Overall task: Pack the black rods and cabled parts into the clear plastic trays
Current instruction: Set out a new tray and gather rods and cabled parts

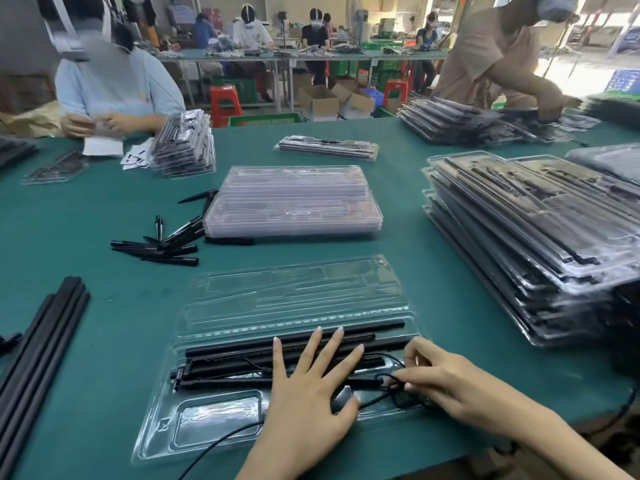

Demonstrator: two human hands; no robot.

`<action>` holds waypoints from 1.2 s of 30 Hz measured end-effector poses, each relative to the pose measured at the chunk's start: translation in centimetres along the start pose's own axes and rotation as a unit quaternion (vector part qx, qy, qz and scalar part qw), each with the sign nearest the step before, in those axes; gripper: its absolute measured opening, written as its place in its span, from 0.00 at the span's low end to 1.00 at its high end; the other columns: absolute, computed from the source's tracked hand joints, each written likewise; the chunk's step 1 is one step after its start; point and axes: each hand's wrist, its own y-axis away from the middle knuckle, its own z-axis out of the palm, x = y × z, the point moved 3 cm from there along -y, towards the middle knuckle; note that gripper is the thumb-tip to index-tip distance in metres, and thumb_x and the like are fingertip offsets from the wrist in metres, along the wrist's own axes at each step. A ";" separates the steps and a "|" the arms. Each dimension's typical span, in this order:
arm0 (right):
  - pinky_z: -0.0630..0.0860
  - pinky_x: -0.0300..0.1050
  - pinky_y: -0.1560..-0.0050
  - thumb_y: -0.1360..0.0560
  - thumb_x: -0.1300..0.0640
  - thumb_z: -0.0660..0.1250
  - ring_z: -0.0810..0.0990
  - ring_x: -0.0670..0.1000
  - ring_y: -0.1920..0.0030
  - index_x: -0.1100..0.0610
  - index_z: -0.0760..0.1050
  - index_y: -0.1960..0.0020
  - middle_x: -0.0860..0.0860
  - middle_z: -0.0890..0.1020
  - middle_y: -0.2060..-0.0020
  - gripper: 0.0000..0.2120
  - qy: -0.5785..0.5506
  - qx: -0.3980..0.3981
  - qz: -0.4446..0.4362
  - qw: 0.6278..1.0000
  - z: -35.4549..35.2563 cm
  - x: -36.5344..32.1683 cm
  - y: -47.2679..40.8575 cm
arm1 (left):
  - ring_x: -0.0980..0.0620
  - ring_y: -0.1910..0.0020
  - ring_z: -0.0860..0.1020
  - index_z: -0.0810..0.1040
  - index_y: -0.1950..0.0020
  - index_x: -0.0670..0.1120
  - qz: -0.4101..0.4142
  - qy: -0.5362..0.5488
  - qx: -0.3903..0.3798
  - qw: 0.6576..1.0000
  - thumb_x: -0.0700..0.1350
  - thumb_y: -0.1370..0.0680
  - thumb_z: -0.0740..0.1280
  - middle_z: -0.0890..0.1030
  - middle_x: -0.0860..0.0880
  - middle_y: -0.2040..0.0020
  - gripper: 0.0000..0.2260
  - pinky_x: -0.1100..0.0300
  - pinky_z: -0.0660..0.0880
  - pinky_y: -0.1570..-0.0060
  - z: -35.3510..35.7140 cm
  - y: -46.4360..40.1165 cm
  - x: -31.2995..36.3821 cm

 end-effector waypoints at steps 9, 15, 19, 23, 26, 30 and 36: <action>0.66 0.38 0.66 0.26 0.46 0.69 0.68 0.44 0.68 0.42 0.82 0.47 0.45 0.67 0.67 0.09 -0.069 0.055 -0.030 0.996 -0.2 -0.8 -0.9 | 0.48 0.28 0.65 0.66 0.30 0.66 -0.011 0.000 -0.054 0.999 0.61 0.28 0.56 0.66 0.58 0.27 0.25 0.38 0.49 0.37 -1.1 0.3 0.6; 0.63 0.37 0.52 0.33 0.36 0.71 0.76 0.39 0.65 0.42 0.80 0.56 0.41 0.79 0.66 0.12 -0.113 0.086 0.031 0.989 0.5 0.0 -1.6 | 0.57 0.27 0.30 0.39 0.32 0.75 0.011 0.032 -0.006 0.999 0.65 0.26 0.41 0.35 0.65 0.26 0.23 0.40 0.25 0.35 0.2 0.1 -0.3; 0.61 0.38 0.52 0.33 0.31 0.66 0.73 0.39 0.59 0.39 0.82 0.55 0.39 0.76 0.64 0.16 -0.090 0.091 0.021 0.992 1.1 0.4 -1.9 | 0.66 0.31 0.26 0.38 0.34 0.77 -0.001 0.059 -0.012 0.998 0.60 0.19 0.40 0.33 0.69 0.28 0.17 0.44 0.21 0.36 0.2 0.0 -0.2; 0.60 0.37 0.50 0.29 0.37 0.66 0.67 0.36 0.52 0.38 0.82 0.54 0.37 0.72 0.54 0.09 -0.003 0.081 -0.018 0.997 0.6 0.2 -1.8 | 0.63 0.29 0.27 0.42 0.30 0.74 -0.013 0.058 -0.006 0.998 0.58 0.18 0.42 0.34 0.67 0.26 0.19 0.45 0.20 0.36 -0.2 -0.2 -0.1; 0.58 0.38 0.44 0.24 0.37 0.62 0.65 0.36 0.43 0.33 0.79 0.47 0.37 0.70 0.45 0.10 0.031 0.062 -0.017 0.997 0.6 0.5 -0.8 | 0.54 0.23 0.42 0.55 0.26 0.67 -0.017 0.017 0.026 0.999 0.53 0.18 0.50 0.48 0.58 0.22 0.21 0.40 0.33 0.30 -1.1 0.0 1.1; 0.54 0.41 0.37 0.21 0.38 0.56 0.61 0.40 0.32 0.29 0.72 0.40 0.35 0.64 0.33 0.12 0.062 0.038 0.013 0.997 1.0 0.7 0.7 | 0.52 0.38 0.77 0.81 0.39 0.52 0.088 0.009 0.079 0.993 0.52 0.27 0.57 0.79 0.52 0.37 0.20 0.47 0.62 0.38 -1.0 1.5 3.7; 0.50 0.55 0.32 0.17 0.43 0.45 0.58 0.43 0.25 0.38 0.60 0.26 0.41 0.58 0.24 0.20 0.176 0.021 0.013 0.984 1.9 0.1 2.8 | 0.50 0.38 0.77 0.80 0.39 0.51 0.100 -0.059 0.052 0.992 0.56 0.29 0.57 0.78 0.50 0.36 0.24 0.48 0.65 0.41 1.0 2.2 4.4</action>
